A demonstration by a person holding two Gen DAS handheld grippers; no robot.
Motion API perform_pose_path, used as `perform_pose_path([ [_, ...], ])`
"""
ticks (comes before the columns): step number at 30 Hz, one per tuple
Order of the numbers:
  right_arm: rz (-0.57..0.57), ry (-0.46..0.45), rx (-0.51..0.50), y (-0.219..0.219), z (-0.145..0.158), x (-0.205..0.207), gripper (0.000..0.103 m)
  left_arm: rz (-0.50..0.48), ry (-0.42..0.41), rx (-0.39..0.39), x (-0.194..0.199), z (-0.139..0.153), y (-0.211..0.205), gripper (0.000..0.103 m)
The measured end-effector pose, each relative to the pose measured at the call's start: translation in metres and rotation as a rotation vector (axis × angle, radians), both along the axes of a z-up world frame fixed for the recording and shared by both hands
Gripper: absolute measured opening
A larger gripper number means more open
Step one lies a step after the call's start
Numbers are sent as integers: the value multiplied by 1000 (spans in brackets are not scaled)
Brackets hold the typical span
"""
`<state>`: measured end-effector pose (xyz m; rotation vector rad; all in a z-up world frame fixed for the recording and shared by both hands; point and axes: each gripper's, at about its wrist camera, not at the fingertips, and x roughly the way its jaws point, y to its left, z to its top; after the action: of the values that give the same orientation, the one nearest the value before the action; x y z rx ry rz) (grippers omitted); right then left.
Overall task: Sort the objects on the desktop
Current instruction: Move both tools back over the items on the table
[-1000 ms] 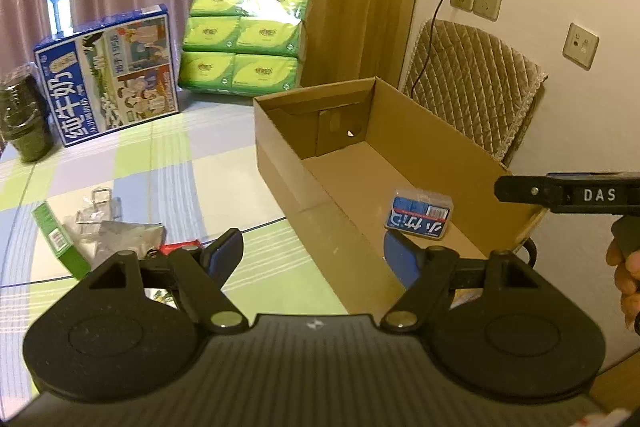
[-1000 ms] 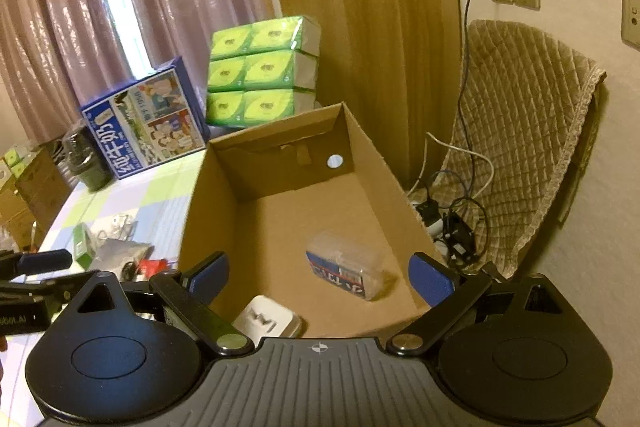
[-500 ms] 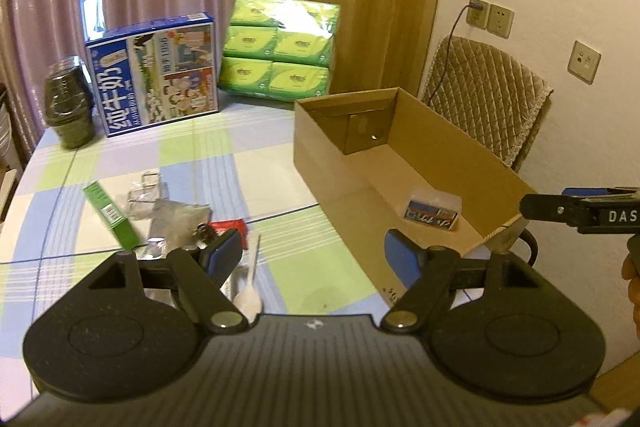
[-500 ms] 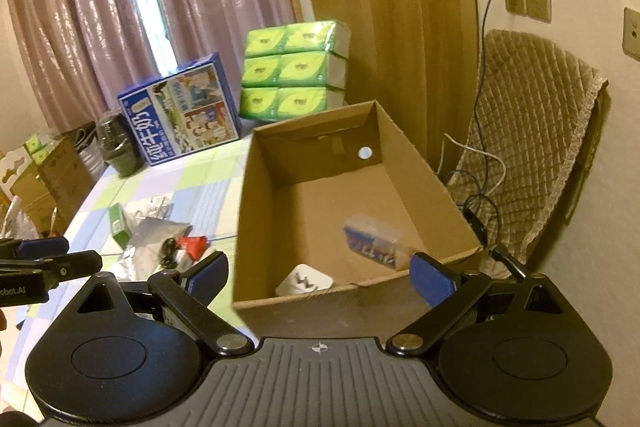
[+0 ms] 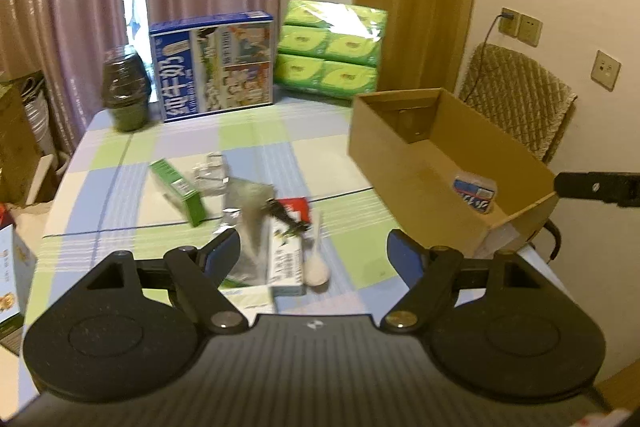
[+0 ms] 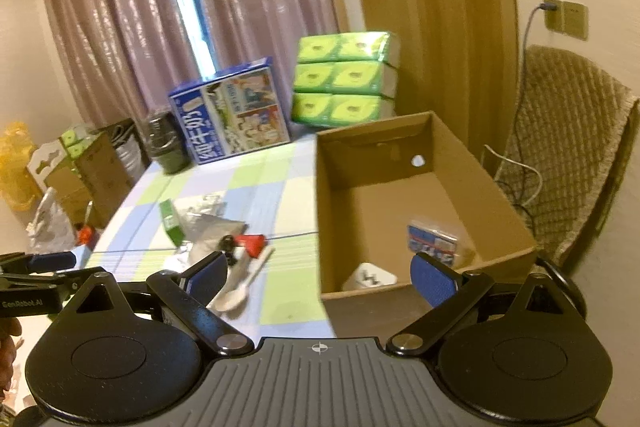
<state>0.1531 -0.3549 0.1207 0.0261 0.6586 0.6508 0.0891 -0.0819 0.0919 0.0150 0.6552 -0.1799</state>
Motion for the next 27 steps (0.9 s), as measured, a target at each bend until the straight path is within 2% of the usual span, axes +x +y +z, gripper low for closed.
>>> perform_pose_path([
  [13,105,6,1,43,-7,-25,96,128,25,14,-34,-10,78,81],
  [27,226,-1,-66,83,-25,-36,96,140,49,30,-41,-22,116,89],
])
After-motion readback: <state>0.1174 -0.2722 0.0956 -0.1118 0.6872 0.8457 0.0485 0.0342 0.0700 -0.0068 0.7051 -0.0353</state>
